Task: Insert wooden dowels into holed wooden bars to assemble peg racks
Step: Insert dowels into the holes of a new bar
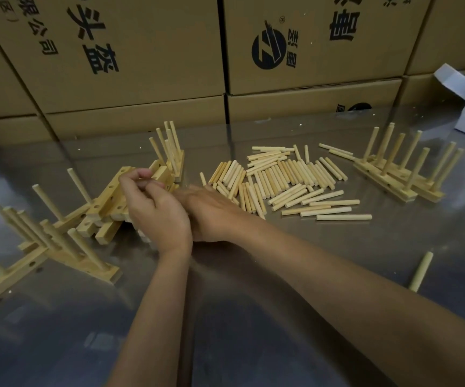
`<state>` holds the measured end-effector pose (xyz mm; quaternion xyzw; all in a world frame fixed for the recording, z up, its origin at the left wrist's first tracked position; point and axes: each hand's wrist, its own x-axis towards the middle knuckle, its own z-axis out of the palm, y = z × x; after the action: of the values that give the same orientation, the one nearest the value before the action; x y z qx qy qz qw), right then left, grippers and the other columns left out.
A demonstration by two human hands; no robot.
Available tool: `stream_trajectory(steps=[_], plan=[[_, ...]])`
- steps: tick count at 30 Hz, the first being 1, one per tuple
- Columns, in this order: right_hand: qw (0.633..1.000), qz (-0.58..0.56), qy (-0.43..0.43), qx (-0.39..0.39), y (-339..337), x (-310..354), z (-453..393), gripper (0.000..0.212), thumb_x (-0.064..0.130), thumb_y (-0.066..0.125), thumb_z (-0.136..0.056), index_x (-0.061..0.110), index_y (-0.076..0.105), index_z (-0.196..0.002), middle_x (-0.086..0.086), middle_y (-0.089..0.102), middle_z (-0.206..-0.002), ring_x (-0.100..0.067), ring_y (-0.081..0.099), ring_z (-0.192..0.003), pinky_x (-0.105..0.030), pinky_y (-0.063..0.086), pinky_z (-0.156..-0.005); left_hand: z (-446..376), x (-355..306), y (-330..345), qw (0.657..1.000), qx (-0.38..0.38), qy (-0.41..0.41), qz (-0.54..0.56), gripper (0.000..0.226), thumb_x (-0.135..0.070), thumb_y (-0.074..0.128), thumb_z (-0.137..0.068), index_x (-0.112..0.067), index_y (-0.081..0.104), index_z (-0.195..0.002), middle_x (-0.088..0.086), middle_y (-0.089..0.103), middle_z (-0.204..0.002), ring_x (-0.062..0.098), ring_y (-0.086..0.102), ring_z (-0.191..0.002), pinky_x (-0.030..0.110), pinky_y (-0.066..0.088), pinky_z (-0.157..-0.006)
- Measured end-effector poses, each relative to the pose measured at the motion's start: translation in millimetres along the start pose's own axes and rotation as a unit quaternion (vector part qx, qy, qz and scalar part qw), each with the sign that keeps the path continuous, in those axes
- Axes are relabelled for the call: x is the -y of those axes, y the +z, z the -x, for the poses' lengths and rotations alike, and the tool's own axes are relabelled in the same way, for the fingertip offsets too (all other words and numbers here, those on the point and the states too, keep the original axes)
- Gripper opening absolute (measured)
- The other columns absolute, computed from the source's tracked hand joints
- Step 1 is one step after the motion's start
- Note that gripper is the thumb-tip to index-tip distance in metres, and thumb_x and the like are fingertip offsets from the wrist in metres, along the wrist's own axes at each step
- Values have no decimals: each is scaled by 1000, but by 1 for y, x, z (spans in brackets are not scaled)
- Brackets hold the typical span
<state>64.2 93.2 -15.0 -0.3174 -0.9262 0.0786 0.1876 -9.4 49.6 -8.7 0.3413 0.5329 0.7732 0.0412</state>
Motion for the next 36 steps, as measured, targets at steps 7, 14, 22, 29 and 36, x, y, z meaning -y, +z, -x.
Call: stream_trajectory(steps=[7,14,22,29,36], plan=[[996,80,-31,-32,-10,3,15,50,4,67,-76,17,58,-123,-6,54,-111,-29,57,-95,-42,49,-71,-1,-15,-8,998,35,-28,-35,22,-1,40,-89,-13,57,-95,4,60,-87,17,56,-83,25,45,-76],[972,78,-12,-221,-51,-4,52,33,-8,59,-83,8,50,-111,-7,51,-124,-15,46,-74,-29,35,-58,8,-30,-3,918,227,-323,41,33,-34,46,-102,-17,69,-118,3,68,-117,21,63,-109,35,48,-95],[986,18,6,-167,-51,10,126,27,11,56,-94,17,54,-121,4,57,-132,-13,56,-114,-32,50,-93,35,-43,2,724,408,-510,221,47,-46,40,-105,-8,61,-124,14,72,-117,27,70,-109,41,57,-88],[917,167,348,-106,-78,-16,198,22,27,57,-89,20,56,-110,0,50,-113,-23,54,-105,-33,42,-71,48,-45,10,789,364,-475,139,36,-39,41,-106,-8,60,-101,18,72,-106,32,69,-104,44,57,-88],[843,197,496,-59,-90,-40,253,18,33,47,-96,18,40,-102,-11,64,-95,-33,58,-82,-35,40,-65,57,-43,12,794,376,-460,128,37,-40,40,-106,-10,61,-99,12,76,-90,25,74,-84,43,58,-83]])
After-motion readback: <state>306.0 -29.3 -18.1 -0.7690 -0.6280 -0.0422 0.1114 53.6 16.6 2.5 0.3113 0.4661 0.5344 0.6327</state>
